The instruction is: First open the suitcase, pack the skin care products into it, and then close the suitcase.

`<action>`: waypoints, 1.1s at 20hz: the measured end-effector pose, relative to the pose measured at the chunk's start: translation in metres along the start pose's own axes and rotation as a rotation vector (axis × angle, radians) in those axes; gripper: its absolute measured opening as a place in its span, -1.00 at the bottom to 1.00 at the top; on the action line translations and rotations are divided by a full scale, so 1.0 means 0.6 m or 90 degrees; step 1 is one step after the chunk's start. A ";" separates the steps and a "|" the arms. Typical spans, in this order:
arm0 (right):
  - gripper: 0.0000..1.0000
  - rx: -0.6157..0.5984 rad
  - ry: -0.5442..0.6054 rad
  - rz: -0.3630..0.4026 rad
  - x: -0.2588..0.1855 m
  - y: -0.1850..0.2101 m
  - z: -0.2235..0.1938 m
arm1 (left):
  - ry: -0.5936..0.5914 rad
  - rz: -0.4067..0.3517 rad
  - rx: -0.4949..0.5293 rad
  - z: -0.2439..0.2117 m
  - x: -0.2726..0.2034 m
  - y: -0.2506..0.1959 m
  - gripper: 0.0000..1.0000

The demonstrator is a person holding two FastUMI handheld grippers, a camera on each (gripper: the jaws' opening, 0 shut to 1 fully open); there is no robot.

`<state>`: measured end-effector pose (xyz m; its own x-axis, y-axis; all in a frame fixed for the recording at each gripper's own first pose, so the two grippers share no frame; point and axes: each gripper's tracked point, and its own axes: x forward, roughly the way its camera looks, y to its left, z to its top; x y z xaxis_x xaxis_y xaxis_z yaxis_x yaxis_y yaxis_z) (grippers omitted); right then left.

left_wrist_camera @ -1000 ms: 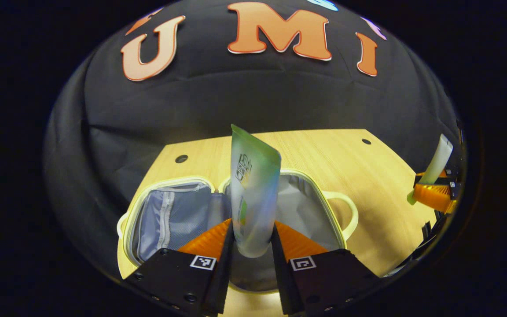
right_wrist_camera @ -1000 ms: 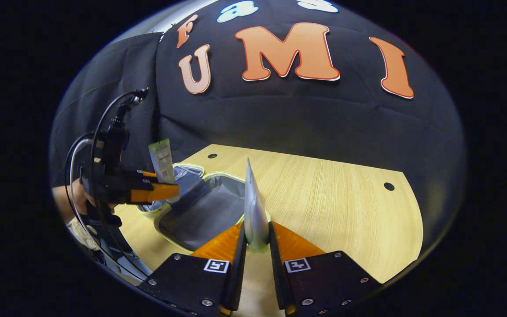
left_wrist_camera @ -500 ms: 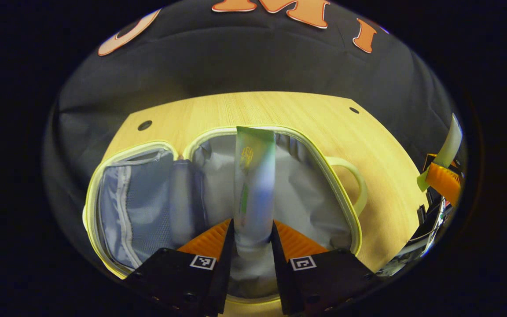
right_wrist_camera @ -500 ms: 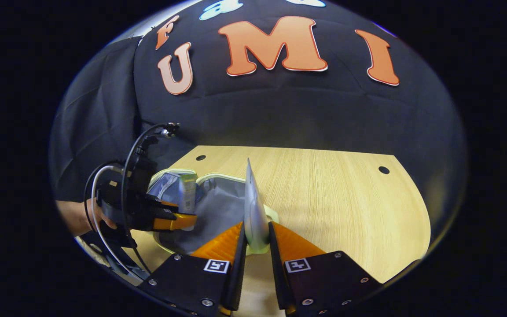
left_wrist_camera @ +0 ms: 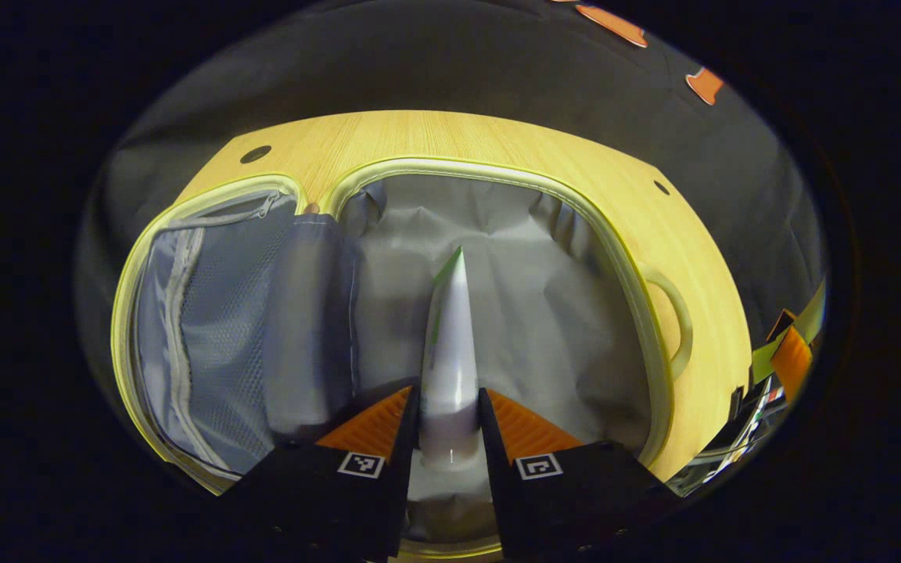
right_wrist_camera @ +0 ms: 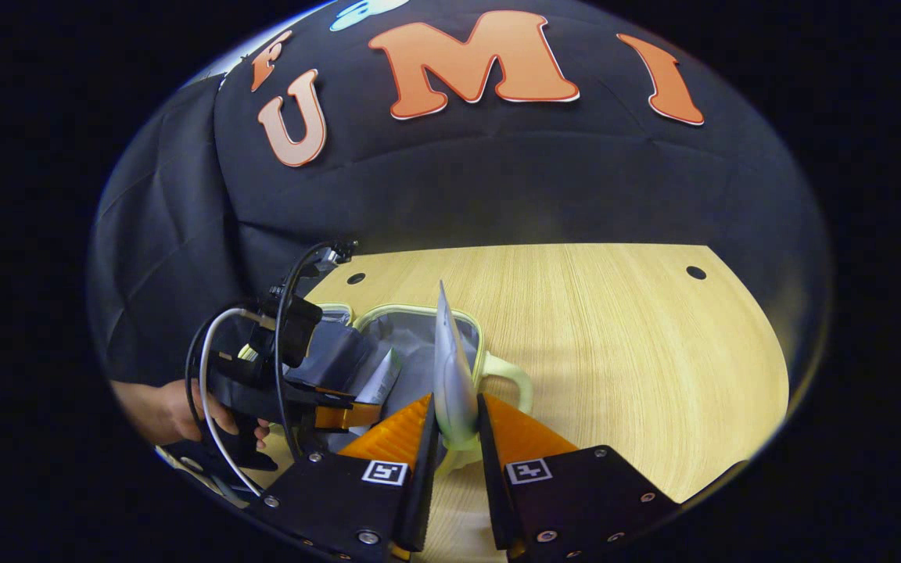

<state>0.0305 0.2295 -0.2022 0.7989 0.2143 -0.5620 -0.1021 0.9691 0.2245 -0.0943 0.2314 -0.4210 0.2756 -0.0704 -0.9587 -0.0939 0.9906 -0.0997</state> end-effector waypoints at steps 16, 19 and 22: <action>-0.36 0.016 0.123 0.022 0.120 0.065 -0.079 | -0.232 0.068 0.001 0.100 -0.179 0.077 0.38; -0.37 0.040 0.158 0.030 0.128 0.072 -0.093 | -0.246 0.099 -0.015 0.101 -0.220 0.113 0.38; -0.36 0.056 0.196 0.016 0.153 0.070 -0.115 | -0.248 0.137 -0.034 0.093 -0.259 0.157 0.38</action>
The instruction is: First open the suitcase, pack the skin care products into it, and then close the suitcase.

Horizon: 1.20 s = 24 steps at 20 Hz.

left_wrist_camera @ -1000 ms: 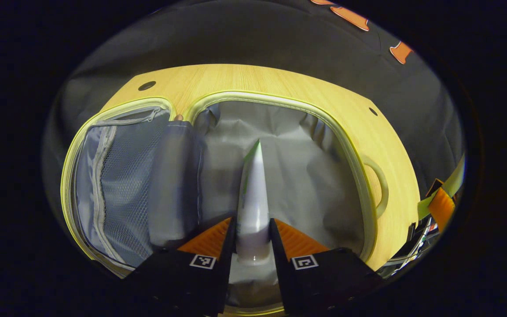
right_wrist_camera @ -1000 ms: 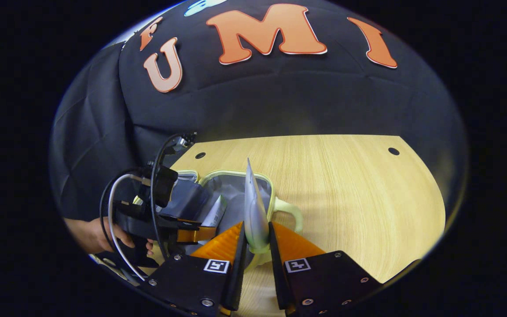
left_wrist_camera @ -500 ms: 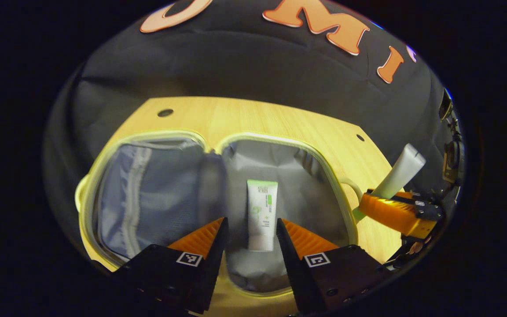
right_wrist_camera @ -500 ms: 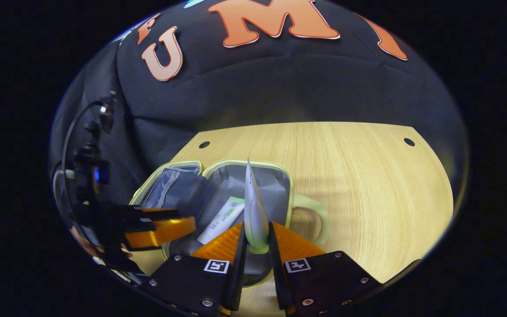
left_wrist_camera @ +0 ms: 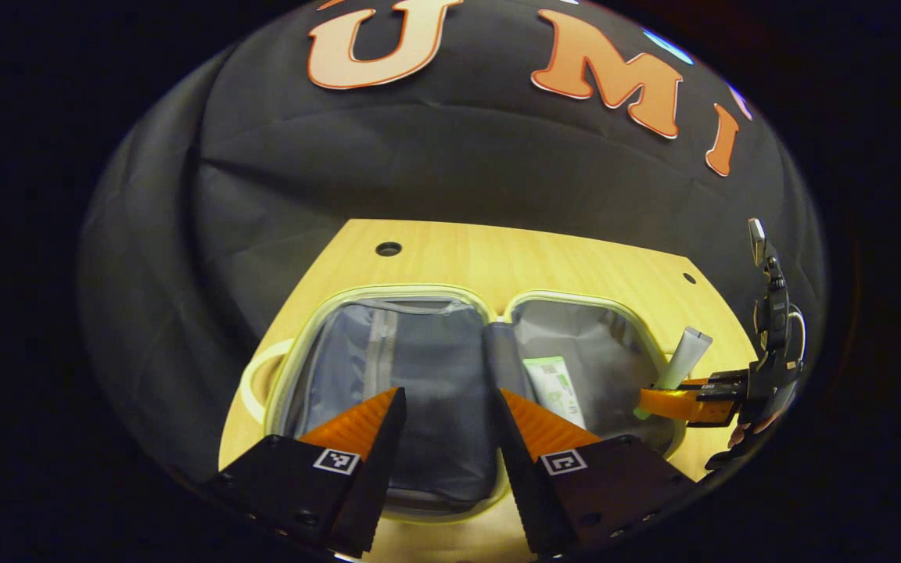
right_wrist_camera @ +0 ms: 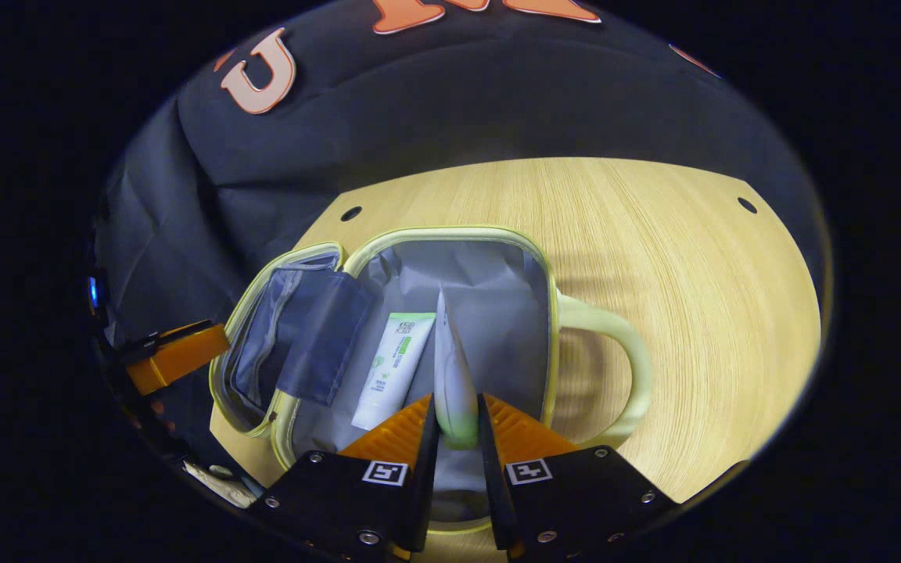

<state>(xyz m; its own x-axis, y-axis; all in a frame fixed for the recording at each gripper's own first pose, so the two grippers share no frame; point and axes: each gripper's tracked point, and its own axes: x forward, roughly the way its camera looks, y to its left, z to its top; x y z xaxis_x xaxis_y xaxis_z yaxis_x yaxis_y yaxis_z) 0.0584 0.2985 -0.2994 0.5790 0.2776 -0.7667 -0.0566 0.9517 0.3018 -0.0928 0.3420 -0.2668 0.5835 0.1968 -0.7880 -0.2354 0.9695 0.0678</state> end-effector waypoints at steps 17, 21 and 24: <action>0.38 0.005 -0.088 -0.059 -0.067 -0.036 0.065 | -0.013 0.127 -0.143 -0.006 -0.015 0.258 0.55; 0.64 -0.029 -0.187 -0.108 -0.152 -0.075 0.116 | -0.011 0.123 -0.210 -0.010 0.000 0.297 0.58; 0.72 -0.051 -0.265 -0.133 -0.217 -0.100 0.146 | -0.008 0.114 -0.265 -0.018 0.013 0.319 0.58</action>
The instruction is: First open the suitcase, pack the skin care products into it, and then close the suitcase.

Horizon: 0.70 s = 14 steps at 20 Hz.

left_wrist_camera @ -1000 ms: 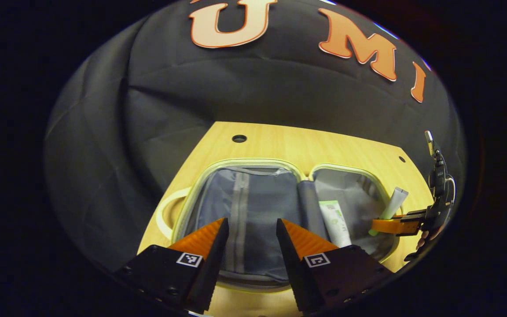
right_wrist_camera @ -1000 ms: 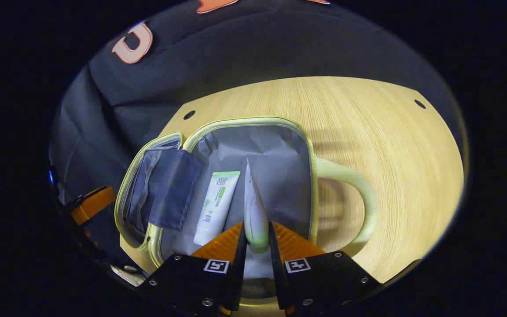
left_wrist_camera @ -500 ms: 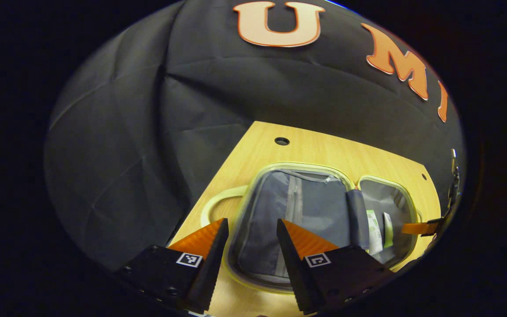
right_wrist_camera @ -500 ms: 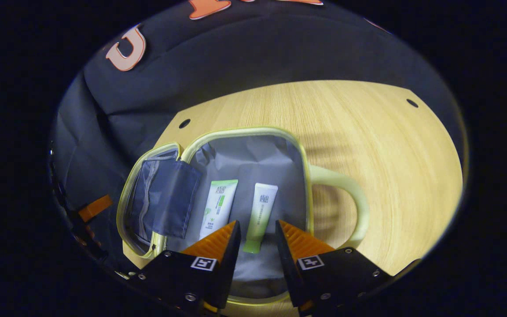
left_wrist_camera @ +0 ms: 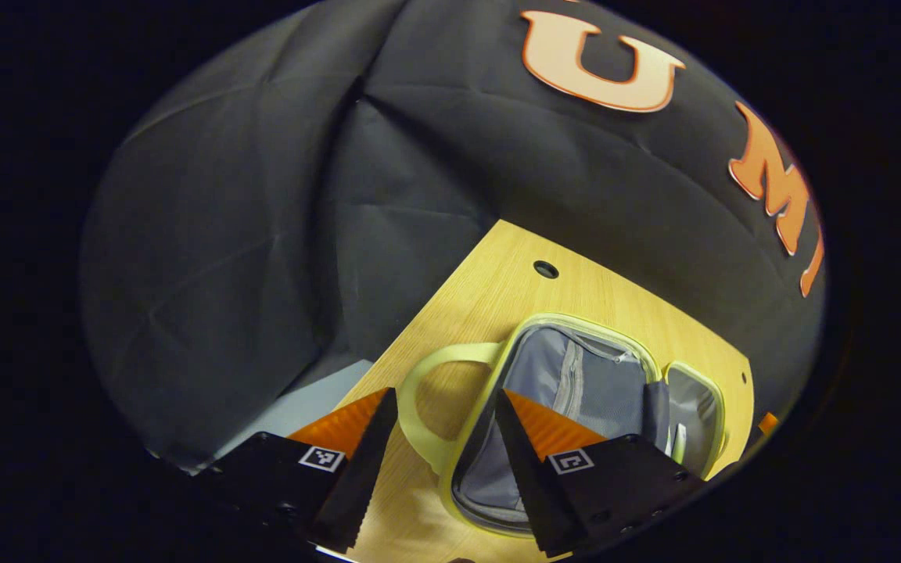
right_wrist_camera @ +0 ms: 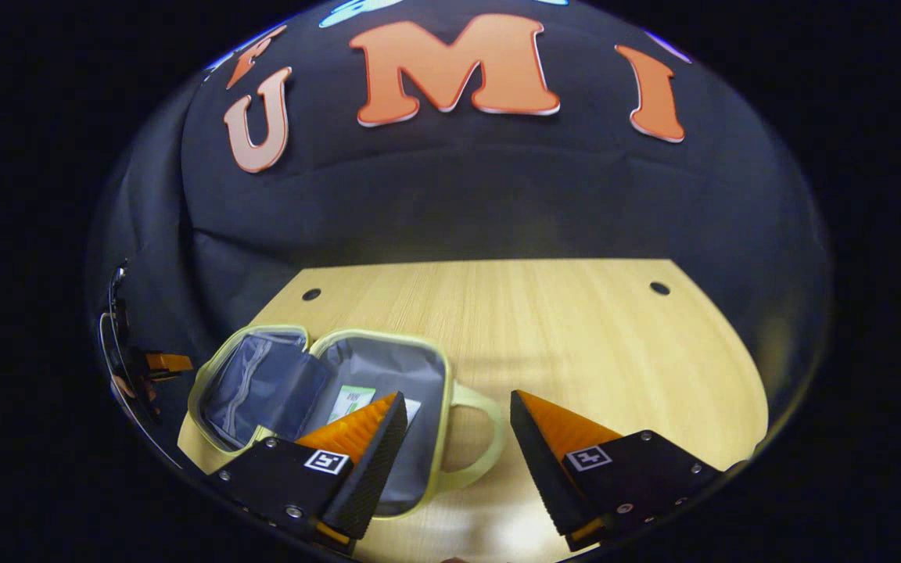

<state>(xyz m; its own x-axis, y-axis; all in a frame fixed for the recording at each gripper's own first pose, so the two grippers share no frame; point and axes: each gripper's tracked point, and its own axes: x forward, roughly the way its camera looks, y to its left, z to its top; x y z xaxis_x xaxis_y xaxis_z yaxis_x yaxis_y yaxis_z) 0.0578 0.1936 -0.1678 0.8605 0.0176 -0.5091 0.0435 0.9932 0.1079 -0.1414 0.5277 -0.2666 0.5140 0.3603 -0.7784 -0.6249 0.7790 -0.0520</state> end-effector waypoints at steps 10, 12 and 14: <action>0.75 -0.041 -0.187 -0.117 -0.120 -0.140 0.148 | 0.112 -0.051 -0.138 -0.036 0.072 0.041 0.59; 0.75 -0.053 -0.219 -0.133 -0.137 -0.153 0.169 | 0.134 -0.064 -0.168 -0.044 0.090 0.044 0.60; 0.75 -0.076 -0.233 -0.156 -0.153 -0.170 0.180 | 0.142 -0.097 -0.191 -0.047 0.101 0.040 0.69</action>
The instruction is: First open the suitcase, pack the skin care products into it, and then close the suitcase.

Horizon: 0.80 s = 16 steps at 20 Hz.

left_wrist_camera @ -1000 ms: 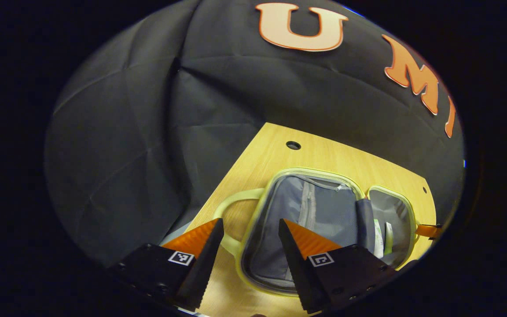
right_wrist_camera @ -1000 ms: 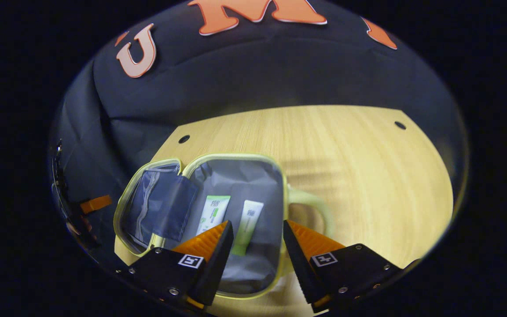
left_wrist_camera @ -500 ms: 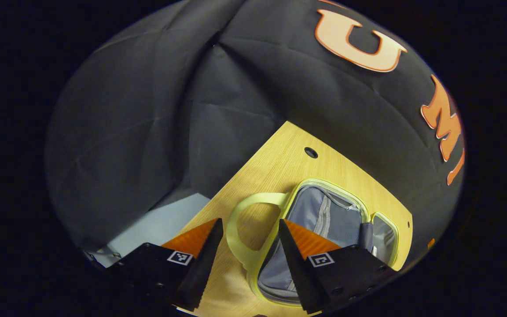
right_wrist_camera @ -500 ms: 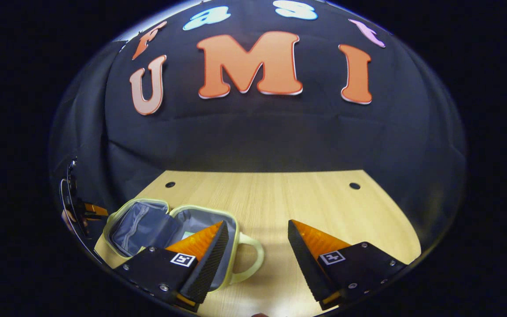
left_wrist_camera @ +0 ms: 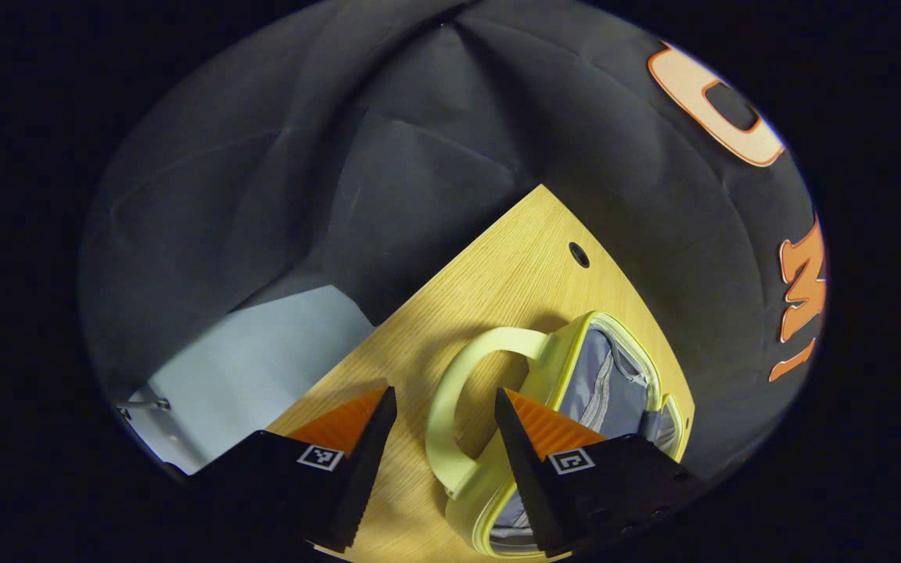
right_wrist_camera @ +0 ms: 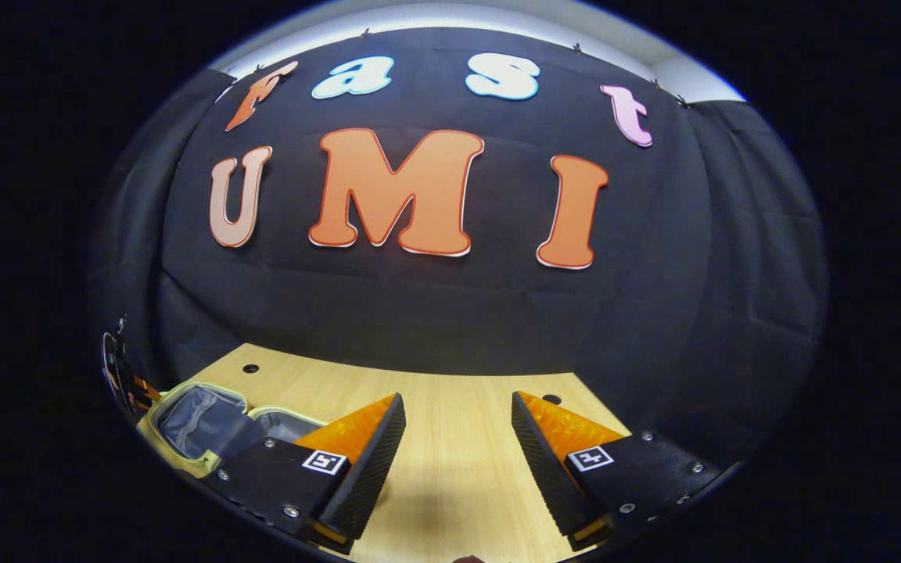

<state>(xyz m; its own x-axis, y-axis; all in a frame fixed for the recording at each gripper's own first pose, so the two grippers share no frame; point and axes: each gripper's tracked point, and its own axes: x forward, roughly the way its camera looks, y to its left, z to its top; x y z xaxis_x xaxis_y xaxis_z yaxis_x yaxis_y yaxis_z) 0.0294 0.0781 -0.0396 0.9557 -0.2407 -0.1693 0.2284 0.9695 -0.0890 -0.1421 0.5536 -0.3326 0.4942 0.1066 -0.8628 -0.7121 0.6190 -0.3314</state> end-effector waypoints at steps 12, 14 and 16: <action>0.84 -0.051 -0.044 -0.023 -0.036 -0.067 0.039 | -0.111 -0.189 -0.127 0.047 -0.077 -0.090 -0.73; 0.84 -0.049 -0.046 -0.016 -0.032 -0.082 0.041 | -0.149 -0.225 -0.107 0.067 -0.135 -0.147 -0.74; 0.84 -0.041 -0.051 -0.008 -0.029 -0.085 0.045 | -0.180 -0.258 -0.077 0.075 -0.195 -0.207 -0.75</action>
<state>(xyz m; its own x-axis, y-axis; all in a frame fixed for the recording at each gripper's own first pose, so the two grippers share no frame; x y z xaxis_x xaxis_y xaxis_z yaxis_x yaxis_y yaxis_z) 0.0058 0.0339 -0.0058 0.9652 -0.2459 -0.0886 0.2307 0.9609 -0.1532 -0.0892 0.4991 -0.1733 0.8465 0.0934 -0.5241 -0.4794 0.5618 -0.6742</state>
